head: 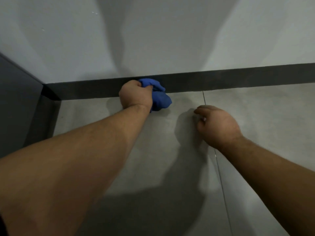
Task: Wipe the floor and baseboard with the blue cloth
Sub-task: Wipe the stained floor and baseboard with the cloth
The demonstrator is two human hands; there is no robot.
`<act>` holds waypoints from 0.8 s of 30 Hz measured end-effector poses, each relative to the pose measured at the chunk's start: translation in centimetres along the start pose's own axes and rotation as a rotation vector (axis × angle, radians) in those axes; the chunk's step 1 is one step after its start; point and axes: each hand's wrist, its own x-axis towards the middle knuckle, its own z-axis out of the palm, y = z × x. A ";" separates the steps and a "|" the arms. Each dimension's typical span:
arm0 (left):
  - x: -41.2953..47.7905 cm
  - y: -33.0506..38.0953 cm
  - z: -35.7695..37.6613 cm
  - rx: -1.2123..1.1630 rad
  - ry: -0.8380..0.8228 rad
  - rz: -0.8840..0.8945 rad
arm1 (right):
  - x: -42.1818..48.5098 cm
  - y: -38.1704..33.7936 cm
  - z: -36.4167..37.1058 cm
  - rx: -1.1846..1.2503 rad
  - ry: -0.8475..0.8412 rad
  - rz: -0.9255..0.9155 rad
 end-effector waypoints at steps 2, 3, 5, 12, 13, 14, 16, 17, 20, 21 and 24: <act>-0.6 0.8 0.5 0.002 0.000 -0.030 | -0.3 0.7 -0.2 -0.043 -0.008 0.010; -1.0 1.2 0.9 -0.001 -0.019 -0.028 | -0.5 0.8 -0.1 -0.060 -0.038 0.025; -2.0 2.0 1.6 0.018 -0.073 0.033 | -0.7 0.5 0.2 -0.060 -0.095 0.063; -4.6 3.8 3.8 0.026 -0.171 0.165 | -0.2 0.4 -0.4 -0.114 -0.159 0.074; -4.3 3.4 3.6 0.006 -0.165 0.118 | -0.1 0.4 -0.5 -0.113 -0.167 0.079; -3.8 2.8 3.2 -0.010 -0.146 0.061 | -0.1 0.4 -0.6 -0.110 -0.169 0.085; -2.3 1.5 2.2 -0.023 -0.093 -0.049 | -0.2 0.4 -0.8 -0.095 -0.169 0.096; -1.6 1.1 1.8 -0.031 -0.074 -0.088 | -0.2 0.5 -0.8 -0.084 -0.169 0.097; -0.2 0.7 0.9 -0.024 -0.065 -0.188 | -0.5 0.6 -0.9 -0.073 -0.184 0.090; -0.1 0.8 0.6 -0.004 -0.078 -0.231 | -0.6 0.7 -0.9 -0.079 -0.190 0.084; 0.0 1.4 0.4 -0.099 -0.123 -0.280 | -0.9 0.7 -1.0 -0.094 -0.207 0.072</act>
